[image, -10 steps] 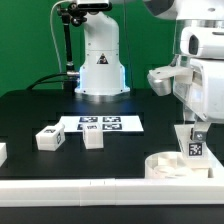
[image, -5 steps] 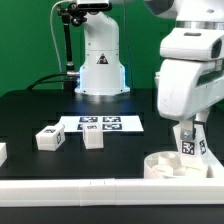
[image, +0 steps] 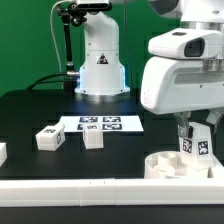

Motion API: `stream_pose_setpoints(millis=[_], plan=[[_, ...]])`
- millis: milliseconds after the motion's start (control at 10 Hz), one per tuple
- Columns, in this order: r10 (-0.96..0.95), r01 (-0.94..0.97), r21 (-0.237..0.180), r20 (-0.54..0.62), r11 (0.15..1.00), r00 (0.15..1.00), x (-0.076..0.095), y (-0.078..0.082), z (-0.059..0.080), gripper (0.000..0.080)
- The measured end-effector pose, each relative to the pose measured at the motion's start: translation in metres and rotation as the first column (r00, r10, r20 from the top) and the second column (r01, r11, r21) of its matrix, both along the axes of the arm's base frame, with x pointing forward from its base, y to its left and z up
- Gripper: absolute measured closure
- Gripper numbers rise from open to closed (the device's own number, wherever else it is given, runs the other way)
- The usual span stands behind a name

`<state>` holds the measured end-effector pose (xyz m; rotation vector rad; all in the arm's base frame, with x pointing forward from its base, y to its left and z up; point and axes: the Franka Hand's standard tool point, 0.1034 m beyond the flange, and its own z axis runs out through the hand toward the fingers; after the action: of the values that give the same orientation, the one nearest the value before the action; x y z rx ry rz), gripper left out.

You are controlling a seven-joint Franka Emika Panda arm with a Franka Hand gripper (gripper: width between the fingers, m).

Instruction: Assemble stool

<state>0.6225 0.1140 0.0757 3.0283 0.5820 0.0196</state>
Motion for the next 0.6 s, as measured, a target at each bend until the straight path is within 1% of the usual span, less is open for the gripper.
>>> stream_pose_setpoints(millis=[400, 600], plan=[[-0.246, 0.246, 0.019, 0.007, 0.969, 0.969, -0.0005, 0.0024, -0.0001, 0.0459], [-0.386, 0.386, 0.030, 0.007, 0.922, 0.922, -0.0005, 0.0023, -0.0001, 0.0459]])
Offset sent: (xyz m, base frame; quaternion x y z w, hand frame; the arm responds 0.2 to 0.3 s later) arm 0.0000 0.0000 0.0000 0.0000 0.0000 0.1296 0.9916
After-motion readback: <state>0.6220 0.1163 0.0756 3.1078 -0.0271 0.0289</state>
